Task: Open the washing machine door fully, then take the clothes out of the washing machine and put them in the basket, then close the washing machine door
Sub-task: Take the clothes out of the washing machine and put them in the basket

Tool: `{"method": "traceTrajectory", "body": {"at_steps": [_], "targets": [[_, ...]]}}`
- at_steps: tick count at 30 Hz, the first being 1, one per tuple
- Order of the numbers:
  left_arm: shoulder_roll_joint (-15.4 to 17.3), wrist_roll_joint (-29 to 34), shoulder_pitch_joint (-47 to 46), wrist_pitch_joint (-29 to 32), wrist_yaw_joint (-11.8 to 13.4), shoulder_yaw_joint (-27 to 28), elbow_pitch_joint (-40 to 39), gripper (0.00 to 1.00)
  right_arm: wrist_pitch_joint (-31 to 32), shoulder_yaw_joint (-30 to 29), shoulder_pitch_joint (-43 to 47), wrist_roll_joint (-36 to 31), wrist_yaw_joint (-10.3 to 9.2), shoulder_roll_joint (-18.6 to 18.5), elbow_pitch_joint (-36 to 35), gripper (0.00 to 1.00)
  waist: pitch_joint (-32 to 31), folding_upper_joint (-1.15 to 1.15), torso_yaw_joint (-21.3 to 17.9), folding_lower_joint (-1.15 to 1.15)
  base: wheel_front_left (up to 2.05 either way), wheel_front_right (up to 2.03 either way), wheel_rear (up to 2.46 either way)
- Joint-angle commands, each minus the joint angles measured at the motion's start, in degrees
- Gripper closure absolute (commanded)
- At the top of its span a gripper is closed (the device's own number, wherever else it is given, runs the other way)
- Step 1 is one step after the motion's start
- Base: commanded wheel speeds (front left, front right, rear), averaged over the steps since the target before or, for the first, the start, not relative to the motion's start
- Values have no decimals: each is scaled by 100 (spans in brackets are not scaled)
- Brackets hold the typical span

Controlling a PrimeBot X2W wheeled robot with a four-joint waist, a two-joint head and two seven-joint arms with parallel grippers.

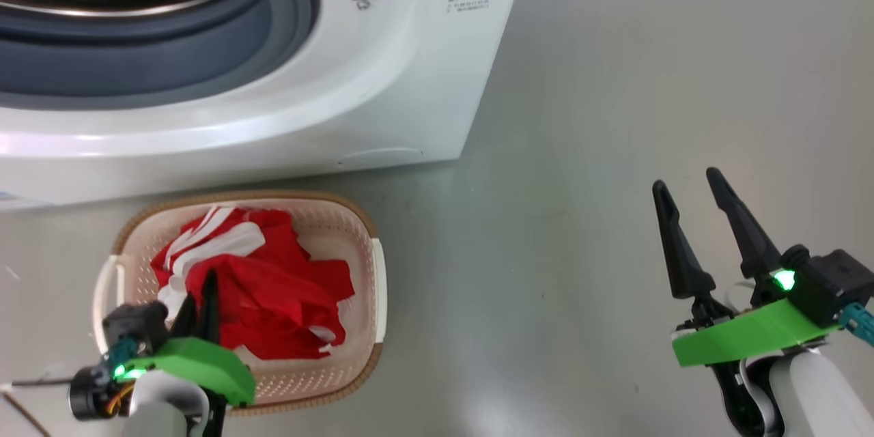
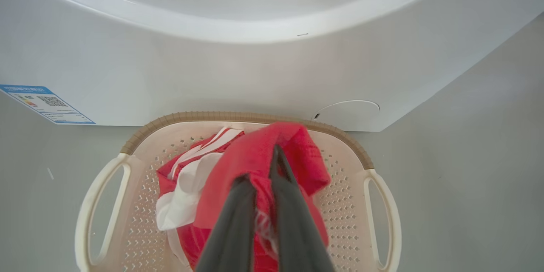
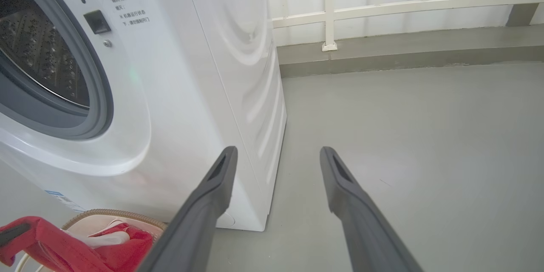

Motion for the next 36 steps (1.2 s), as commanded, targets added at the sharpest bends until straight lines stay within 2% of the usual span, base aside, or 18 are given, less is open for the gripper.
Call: {"method": "traceTrajectory", "body": {"at_steps": [1, 13, 29, 30, 31, 32, 33, 35, 36], "targets": [[105, 139, -161, -30, -44, 163, 137, 100, -37, 127, -113, -25, 36, -69, -161, 0, 267, 0, -72, 0, 0, 0, 0], [335, 427, -975, -30, -66, 71, 1441, 100, -37, 176, -392, -44, 36, -30, -251, 0, 909, 0, -218, 0, 0, 0, 0], [461, 232, -1960, -30, -80, -127, 2836, 100, -37, 219, -674, -84, 36, -53, -321, 0, 1462, 0, -233, 0, 0, 0, 0], [463, 211, -1987, -30, -80, -147, 2858, 93, -37, 220, -682, -86, 36, -56, -321, 0, 1473, 0, -233, 0, 0, 0, 0], [465, 186, -2010, -30, -80, -162, 2886, 82, -37, 220, -691, -87, 36, -60, -319, 0, 1481, 0, -231, 0, 0, 0, 0], [468, 161, -2029, -30, -80, -176, 2923, 66, -37, 221, -700, -89, 36, -63, -315, 0, 1484, 0, -229, 0, 0, 0, 0], [470, 143, -2051, -30, -80, -198, 2951, 55, -37, 220, -708, -88, 36, -67, -311, 0, 1485, 0, -226, 0, 0, 0, 0], [486, 107, -2087, -30, -80, -220, 2980, 9, -37, 218, -721, -90, 36, -71, -300, 0, 1472, 0, -223, 0, 0, 0, 0], [494, 91, -2097, -30, -80, -233, 2991, 0, -37, 217, -726, -92, 36, -72, -294, 0, 1462, 0, -221, 0, 0, 0, 0]]}}
